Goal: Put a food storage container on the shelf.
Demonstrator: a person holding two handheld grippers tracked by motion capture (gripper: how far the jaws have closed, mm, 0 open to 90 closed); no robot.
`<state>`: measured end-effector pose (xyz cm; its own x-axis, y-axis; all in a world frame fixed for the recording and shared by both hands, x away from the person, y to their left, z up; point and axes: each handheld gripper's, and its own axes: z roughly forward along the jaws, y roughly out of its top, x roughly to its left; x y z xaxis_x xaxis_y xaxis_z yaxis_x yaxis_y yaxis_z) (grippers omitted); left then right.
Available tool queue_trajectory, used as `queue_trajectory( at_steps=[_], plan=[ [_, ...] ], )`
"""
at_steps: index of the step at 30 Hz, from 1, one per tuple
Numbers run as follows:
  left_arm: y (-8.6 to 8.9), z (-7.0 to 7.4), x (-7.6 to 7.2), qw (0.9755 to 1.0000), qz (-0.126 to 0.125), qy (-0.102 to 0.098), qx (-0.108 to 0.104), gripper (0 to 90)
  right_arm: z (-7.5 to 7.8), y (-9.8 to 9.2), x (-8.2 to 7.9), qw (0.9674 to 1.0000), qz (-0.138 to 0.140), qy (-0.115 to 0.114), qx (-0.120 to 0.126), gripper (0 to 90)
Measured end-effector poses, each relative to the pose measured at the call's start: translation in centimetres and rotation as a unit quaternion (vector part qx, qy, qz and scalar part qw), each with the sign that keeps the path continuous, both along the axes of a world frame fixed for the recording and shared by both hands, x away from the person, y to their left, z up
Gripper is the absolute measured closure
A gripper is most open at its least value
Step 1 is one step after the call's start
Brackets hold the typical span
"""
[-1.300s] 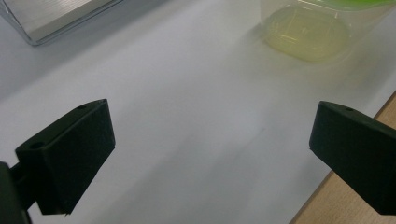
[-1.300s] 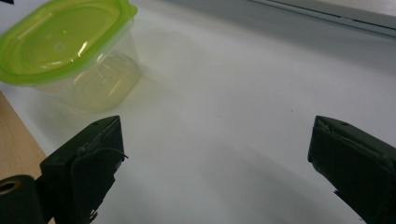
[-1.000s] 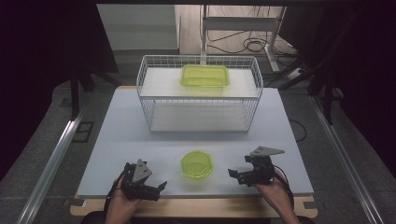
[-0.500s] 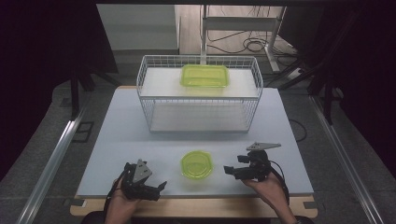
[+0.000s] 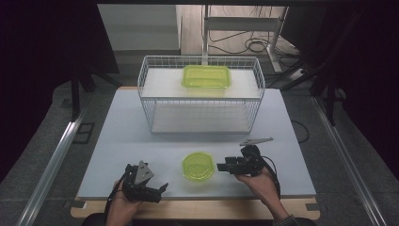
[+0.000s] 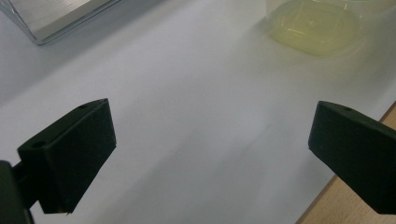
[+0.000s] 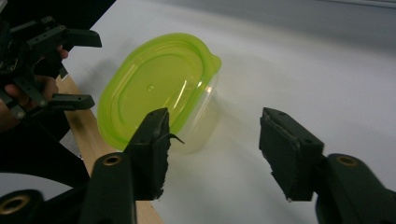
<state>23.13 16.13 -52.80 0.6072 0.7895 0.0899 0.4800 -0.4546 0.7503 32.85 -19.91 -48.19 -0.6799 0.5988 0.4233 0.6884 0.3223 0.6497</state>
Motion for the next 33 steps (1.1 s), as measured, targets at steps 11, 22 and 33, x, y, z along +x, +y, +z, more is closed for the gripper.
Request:
queue_trajectory(
  at_steps=[11,22,33],
  plan=[
    [0.1,0.0,0.0,1.0000,0.004,0.000,-0.002,0.5,-0.7,2.1,1.9,0.9989,0.013,0.043,0.013,56.7],
    [0.0,0.0,0.0,1.0000,0.001,0.000,0.001,0.6,-1.7,2.7,3.1,0.9921,0.025,0.113,0.049,75.3],
    [0.0,0.0,0.0,1.0000,0.001,-0.002,0.002,0.7,-0.5,3.1,3.0,0.9903,0.034,0.121,0.059,81.1]
  ],
)
